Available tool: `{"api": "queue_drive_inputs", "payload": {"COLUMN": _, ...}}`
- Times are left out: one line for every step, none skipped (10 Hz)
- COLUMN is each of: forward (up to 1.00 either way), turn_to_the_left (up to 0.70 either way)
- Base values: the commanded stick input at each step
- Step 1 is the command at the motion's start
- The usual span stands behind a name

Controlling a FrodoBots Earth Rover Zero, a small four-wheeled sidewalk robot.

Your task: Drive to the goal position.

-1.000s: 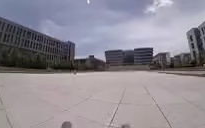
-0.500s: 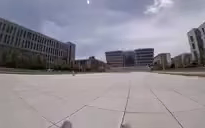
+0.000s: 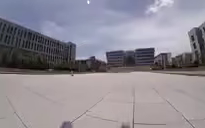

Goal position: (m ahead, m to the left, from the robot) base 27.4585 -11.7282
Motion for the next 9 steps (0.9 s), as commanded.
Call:
{"api": "queue_drive_inputs", "payload": {"forward": 0.7, "turn_to_the_left": 0.0}}
{"api": "queue_drive_inputs", "payload": {"forward": 0.7, "turn_to_the_left": 0.0}}
{"api": "queue_drive_inputs", "payload": {"forward": 0.7, "turn_to_the_left": 0.0}}
{"api": "queue_drive_inputs", "payload": {"forward": 0.7, "turn_to_the_left": 0.0}}
{"api": "queue_drive_inputs", "payload": {"forward": 0.7, "turn_to_the_left": 0.0}}
{"api": "queue_drive_inputs", "payload": {"forward": 0.7, "turn_to_the_left": 0.0}}
{"api": "queue_drive_inputs", "payload": {"forward": 0.7, "turn_to_the_left": 0.0}}
{"api": "queue_drive_inputs", "payload": {"forward": 0.7, "turn_to_the_left": 0.0}}
{"api": "queue_drive_inputs", "payload": {"forward": 0.7, "turn_to_the_left": 0.0}}
